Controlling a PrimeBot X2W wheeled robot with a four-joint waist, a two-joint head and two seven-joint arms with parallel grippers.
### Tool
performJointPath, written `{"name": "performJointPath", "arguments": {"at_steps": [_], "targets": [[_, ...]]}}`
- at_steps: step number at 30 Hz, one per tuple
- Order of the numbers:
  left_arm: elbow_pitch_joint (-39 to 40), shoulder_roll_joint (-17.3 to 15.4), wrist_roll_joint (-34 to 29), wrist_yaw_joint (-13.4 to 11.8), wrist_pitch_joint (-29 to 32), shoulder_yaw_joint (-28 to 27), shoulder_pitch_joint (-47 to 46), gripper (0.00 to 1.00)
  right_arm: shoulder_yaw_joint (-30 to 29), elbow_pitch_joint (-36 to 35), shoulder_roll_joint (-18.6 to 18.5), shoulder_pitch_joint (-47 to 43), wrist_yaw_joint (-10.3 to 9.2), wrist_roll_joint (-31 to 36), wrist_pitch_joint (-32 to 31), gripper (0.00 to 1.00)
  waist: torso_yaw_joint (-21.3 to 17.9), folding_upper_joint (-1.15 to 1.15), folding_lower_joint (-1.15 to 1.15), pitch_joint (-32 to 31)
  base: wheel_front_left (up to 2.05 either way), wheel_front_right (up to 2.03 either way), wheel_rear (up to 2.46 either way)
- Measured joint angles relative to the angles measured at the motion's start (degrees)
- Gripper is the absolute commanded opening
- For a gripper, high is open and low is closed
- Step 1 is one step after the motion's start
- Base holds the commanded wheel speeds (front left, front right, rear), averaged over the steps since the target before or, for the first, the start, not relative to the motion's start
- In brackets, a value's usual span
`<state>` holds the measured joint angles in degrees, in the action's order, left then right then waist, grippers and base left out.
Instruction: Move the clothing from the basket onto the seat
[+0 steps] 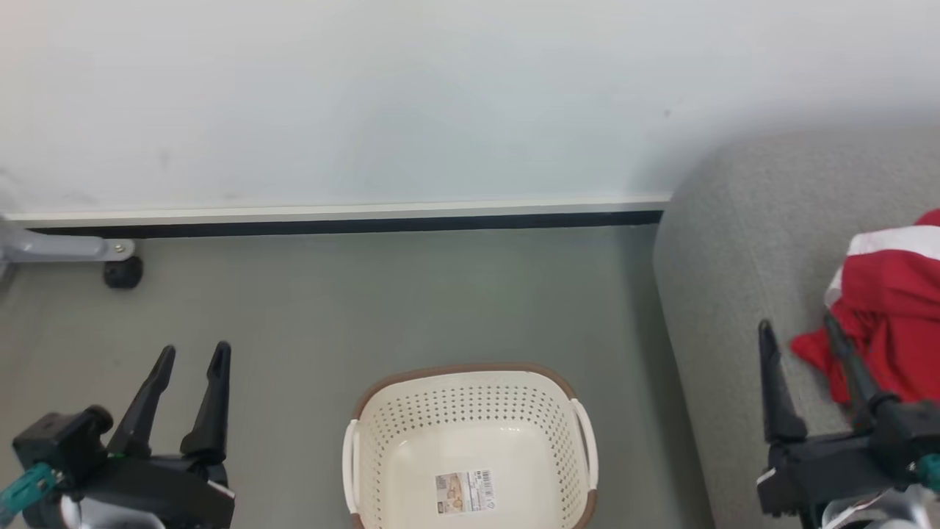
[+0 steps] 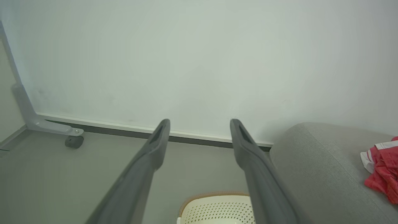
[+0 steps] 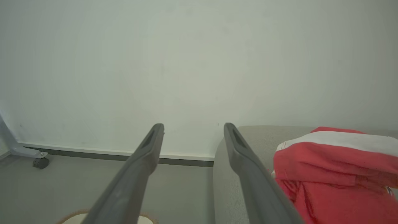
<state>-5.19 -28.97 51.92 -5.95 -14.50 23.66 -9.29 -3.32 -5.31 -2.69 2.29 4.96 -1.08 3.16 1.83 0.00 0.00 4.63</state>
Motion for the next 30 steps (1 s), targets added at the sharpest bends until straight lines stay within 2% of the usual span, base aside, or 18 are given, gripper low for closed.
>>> {"name": "performJointPath", "arguments": {"at_steps": [8,18,30], "targets": [[-1.9,0.2,-3.4,-0.6,0.0,-3.4,4.5,1.00,3.9,1.2,0.2,-4.2,-2.75,-1.0,3.8,1.00,3.3,0.01,0.00,-1.4,0.00,0.00,0.00],[-1.3,1.5,-6.4,-0.6,0.0,-6.7,6.9,1.00,8.2,1.1,0.2,-4.9,-6.80,-3.2,7.7,1.00,3.1,0.01,0.00,-1.0,0.00,0.00,0.00],[-0.7,2.8,-8.8,-0.5,0.0,-8.4,6.9,1.00,9.1,1.4,0.2,-4.9,-8.89,-4.0,9.3,1.00,2.5,0.01,0.00,-0.3,0.00,0.00,0.00]]}}
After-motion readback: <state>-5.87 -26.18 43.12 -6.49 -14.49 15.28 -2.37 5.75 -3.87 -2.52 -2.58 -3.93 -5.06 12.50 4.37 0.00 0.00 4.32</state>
